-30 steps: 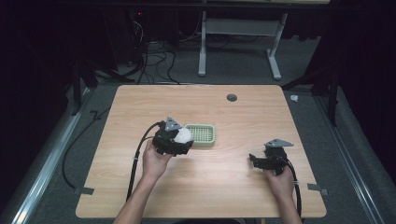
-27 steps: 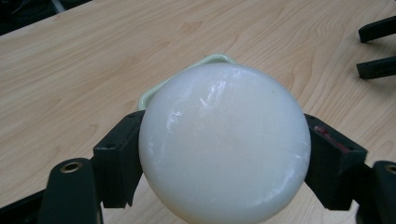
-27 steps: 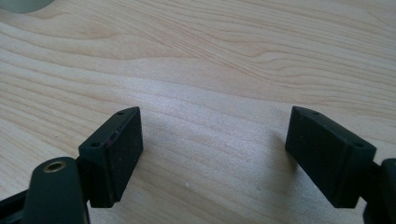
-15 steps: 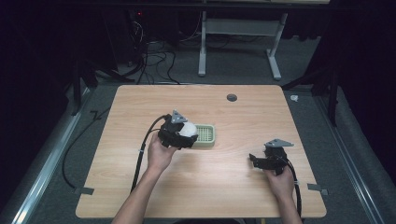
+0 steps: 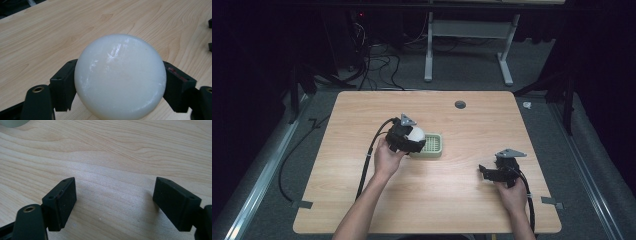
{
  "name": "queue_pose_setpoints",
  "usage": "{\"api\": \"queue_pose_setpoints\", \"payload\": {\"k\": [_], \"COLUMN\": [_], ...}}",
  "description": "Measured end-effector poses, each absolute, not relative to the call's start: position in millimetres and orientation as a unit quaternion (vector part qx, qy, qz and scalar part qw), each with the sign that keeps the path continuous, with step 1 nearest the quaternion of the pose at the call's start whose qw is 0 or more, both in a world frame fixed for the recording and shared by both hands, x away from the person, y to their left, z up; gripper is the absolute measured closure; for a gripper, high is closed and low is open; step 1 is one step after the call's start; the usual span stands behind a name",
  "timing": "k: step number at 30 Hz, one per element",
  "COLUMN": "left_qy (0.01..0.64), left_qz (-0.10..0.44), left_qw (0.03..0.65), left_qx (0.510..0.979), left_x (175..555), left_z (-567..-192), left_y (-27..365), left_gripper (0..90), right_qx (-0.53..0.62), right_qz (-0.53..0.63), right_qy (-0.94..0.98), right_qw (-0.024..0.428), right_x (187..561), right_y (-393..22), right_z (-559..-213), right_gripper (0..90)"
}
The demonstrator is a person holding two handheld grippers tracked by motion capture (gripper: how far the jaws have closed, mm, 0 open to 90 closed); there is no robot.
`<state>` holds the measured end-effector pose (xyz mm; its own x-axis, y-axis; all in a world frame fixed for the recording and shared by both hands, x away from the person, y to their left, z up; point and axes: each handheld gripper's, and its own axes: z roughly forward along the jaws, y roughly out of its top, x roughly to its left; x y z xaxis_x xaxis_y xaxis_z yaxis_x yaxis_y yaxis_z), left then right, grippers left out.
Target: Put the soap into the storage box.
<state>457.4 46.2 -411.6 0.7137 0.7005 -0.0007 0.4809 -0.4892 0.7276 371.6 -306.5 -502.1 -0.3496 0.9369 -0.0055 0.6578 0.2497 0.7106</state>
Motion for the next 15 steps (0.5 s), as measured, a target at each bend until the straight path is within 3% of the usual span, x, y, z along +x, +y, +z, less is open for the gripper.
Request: {"api": "queue_pose_setpoints", "payload": {"k": [15], "left_qy": [0.360], "left_qz": [0.155], "left_qw": [0.347], "left_qx": [0.852], "left_x": [471.8], "left_z": [-428.9], "left_y": [38.7], "left_gripper": [24.6], "right_qx": [0.526], "right_qz": [0.316], "right_qy": [0.758], "right_qw": [0.221], "right_x": [371.6], "right_y": [-306.7], "right_z": [-502.1], "right_gripper": [19.8]}}
